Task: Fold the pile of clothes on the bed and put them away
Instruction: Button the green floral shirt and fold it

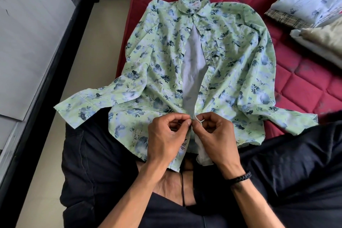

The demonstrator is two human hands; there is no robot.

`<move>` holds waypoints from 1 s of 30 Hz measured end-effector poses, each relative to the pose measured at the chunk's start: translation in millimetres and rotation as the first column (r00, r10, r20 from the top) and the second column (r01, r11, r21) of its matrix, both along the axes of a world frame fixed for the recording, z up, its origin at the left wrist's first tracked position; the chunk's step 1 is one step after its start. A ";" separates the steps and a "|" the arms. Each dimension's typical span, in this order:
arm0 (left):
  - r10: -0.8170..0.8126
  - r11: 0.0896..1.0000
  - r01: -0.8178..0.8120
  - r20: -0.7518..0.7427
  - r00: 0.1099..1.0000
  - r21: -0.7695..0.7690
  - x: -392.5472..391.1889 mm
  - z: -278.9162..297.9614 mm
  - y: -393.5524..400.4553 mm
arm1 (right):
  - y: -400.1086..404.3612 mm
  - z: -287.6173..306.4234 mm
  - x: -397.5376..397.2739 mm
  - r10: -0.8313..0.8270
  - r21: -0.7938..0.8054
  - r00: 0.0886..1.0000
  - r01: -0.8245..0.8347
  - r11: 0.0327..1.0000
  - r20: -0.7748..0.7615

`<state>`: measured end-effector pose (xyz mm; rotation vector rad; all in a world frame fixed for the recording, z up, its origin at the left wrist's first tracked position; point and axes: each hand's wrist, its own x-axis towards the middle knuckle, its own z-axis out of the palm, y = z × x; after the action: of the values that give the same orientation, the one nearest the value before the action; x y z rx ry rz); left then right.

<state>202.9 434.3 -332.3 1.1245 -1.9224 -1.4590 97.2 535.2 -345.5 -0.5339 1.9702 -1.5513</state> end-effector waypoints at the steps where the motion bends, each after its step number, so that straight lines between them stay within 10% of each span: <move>1: 0.009 0.999 -0.009 -0.002 1.000 0.033 0.0 -0.5 0.1 | 0.3 -0.7 -0.2 -0.001 -0.015 1.000 0.002 1.000 0.014; 12: 0.184 0.858 -0.102 -0.115 0.976 0.504 -1.3 2.6 -0.2 | 2.4 -1.1 -1.5 0.012 -0.031 0.996 -0.009 0.999 0.092; 17: 0.040 0.955 -0.005 0.115 0.993 -0.296 0.7 -3.2 8.1 | 3.1 0.3 3.8 0.030 0.077 0.998 -0.026 0.997 -0.046; 20: 0.068 0.901 0.016 0.178 0.982 -0.433 -1.6 -1.3 14.5 | 4.9 -2.6 4.1 0.070 0.100 0.990 -0.058 0.993 -0.125; 24: 0.142 0.990 -0.143 0.098 0.985 0.006 -2.7 -0.9 9.5 | 4.9 -4.1 5.6 0.089 0.135 0.978 -0.065 0.989 -0.187; 30: 0.314 0.759 -0.205 -0.071 0.947 0.618 -3.4 4.4 5.8 | 0.3 -0.8 3.2 0.068 0.061 0.998 -0.067 0.996 -0.018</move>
<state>199.5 440.1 -327.9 1.4086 -1.1264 -1.9933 100.4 535.5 -346.2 -0.5870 1.9867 -1.4455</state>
